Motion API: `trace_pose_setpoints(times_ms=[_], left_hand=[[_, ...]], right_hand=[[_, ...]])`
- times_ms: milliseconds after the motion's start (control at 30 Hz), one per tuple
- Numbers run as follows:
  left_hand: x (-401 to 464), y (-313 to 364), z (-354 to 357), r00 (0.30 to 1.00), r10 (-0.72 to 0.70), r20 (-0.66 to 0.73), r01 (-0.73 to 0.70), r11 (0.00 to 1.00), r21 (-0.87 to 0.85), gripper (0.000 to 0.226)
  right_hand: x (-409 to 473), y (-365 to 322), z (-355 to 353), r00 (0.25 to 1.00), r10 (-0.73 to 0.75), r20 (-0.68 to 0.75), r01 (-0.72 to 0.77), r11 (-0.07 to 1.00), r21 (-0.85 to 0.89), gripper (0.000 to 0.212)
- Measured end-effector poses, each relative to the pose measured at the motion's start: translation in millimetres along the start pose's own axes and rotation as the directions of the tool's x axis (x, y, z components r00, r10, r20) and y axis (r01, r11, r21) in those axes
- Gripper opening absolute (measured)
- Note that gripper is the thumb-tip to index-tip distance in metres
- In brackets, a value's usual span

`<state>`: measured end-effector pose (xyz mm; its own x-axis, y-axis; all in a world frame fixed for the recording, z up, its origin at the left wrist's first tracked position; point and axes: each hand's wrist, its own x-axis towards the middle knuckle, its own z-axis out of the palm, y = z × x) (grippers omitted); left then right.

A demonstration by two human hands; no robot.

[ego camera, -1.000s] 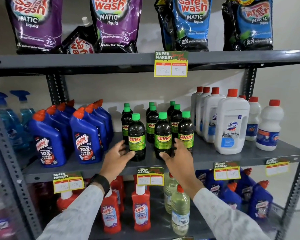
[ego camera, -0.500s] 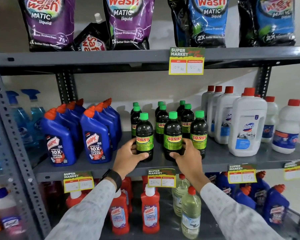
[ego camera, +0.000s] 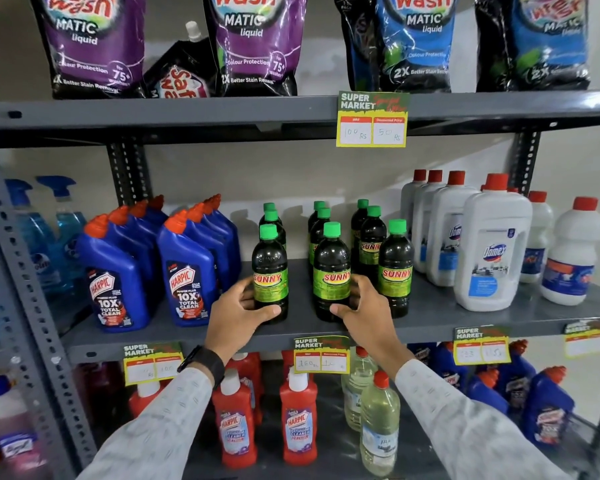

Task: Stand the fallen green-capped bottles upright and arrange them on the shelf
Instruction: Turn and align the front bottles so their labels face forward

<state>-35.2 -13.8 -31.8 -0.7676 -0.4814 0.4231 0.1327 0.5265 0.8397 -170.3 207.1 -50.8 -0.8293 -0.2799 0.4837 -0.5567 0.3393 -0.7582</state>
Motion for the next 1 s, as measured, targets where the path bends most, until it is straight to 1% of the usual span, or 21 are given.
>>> trace_pose_setpoints(times_ms=[233, 433, 667, 700, 733, 767, 800, 833, 900, 967, 1000], left_hand=[[-3, 0, 2, 0.999, 0.002, -0.033, -0.001, 1.000, 0.017, 0.085], [-4, 0, 3, 1.000, -0.004, -0.029, 0.004, 1.000, 0.004, 0.085], [-8, -2, 0, 1.000, -0.011, 0.022, 0.012, 1.000, -0.017, 0.092], [-11, -3, -2, 1.000, -0.002, 0.013, 0.002, 1.000, 0.021, 0.092], [-15, -4, -4, 1.000, 0.022, -0.017, -0.019, 0.992, 0.128, 0.089], [-19, -6, -7, 0.997, 0.065, -0.052, -0.047, 0.956, 0.289, 0.085], [-24, -10, -9, 0.989, 0.124, -0.076, -0.077, 0.890, 0.449, 0.080], [-29, -14, -12, 0.983, 0.173, -0.067, -0.104, 0.814, 0.572, 0.077], [-37, -22, -15, 0.978, 0.205, 0.032, -0.167, 0.687, 0.707, 0.077], [-42, -30, -13, 0.970, 0.204, 0.133, -0.229, 0.580, 0.781, 0.080], [-43, -32, -10, 0.966, 0.205, 0.158, -0.246, 0.538, 0.806, 0.081]], right_hand=[[0, 1, 0, 1.000, 0.001, 0.007, -0.001, 1.000, -0.004, 0.070], [-3, -2, -2, 1.000, 0.005, 0.011, -0.005, 1.000, 0.006, 0.073], [-8, -10, -2, 1.000, 0.022, 0.003, -0.022, 1.000, 0.011, 0.089], [-9, -11, -3, 1.000, 0.022, -0.004, -0.022, 1.000, 0.009, 0.089], [-12, -11, -4, 1.000, 0.019, -0.018, -0.019, 1.000, 0.003, 0.088], [-15, -11, -5, 0.999, 0.011, -0.039, -0.011, 1.000, -0.012, 0.087], [-19, -10, -8, 0.998, -0.006, -0.061, 0.004, 0.999, -0.036, 0.085], [-24, -8, -11, 0.996, -0.037, -0.081, 0.032, 0.998, -0.060, 0.082], [-33, -4, -18, 0.984, -0.141, -0.112, 0.130, 0.986, -0.101, 0.072], [-40, 1, -28, 0.955, -0.248, -0.162, 0.227, 0.964, -0.137, 0.060], [-41, 2, -33, 0.937, -0.282, -0.206, 0.255, 0.955, -0.151, 0.054]])
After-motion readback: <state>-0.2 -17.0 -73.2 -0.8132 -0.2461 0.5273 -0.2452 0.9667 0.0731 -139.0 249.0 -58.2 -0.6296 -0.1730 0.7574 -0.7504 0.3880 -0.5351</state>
